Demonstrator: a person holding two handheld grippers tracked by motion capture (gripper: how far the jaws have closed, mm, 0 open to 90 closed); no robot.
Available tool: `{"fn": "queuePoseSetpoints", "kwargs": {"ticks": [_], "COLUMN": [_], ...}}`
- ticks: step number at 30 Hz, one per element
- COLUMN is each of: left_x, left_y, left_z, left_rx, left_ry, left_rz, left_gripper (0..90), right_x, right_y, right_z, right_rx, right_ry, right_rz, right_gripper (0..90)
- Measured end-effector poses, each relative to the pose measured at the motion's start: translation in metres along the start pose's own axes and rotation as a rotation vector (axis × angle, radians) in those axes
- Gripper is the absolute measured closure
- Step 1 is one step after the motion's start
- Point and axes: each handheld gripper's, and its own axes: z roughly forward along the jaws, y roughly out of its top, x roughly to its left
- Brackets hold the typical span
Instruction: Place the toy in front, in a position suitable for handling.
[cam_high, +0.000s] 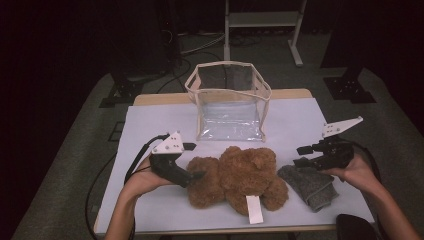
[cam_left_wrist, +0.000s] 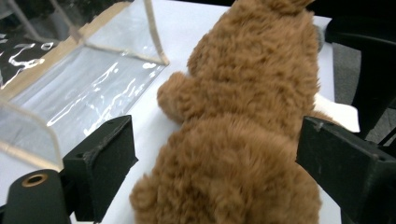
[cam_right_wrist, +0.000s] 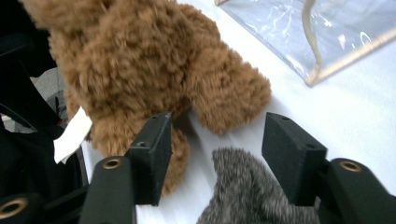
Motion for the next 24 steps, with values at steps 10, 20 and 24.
{"fn": "queuePoseSetpoints", "kwargs": {"ticks": [10,20,24], "left_x": [0.004,0.005,0.005], "left_y": [-0.022,-0.034,-0.038], "left_z": [-0.014,-0.023,-0.025], "left_rx": [-0.033,-0.021,-0.006], "left_ry": [0.065,0.111,0.135], "left_rz": [-0.060,-0.085,-0.089], "left_gripper": [7.6,7.1,7.1], "right_x": [-0.005,-0.004,-0.001], "right_y": [0.043,0.092,0.112], "right_z": [0.007,0.021,0.028], "right_rx": [0.004,0.033,0.047], "right_ry": [0.053,0.079,0.092], "right_rz": [-0.061,-0.142,-0.173], "right_gripper": [32.1,28.4,28.2]}}
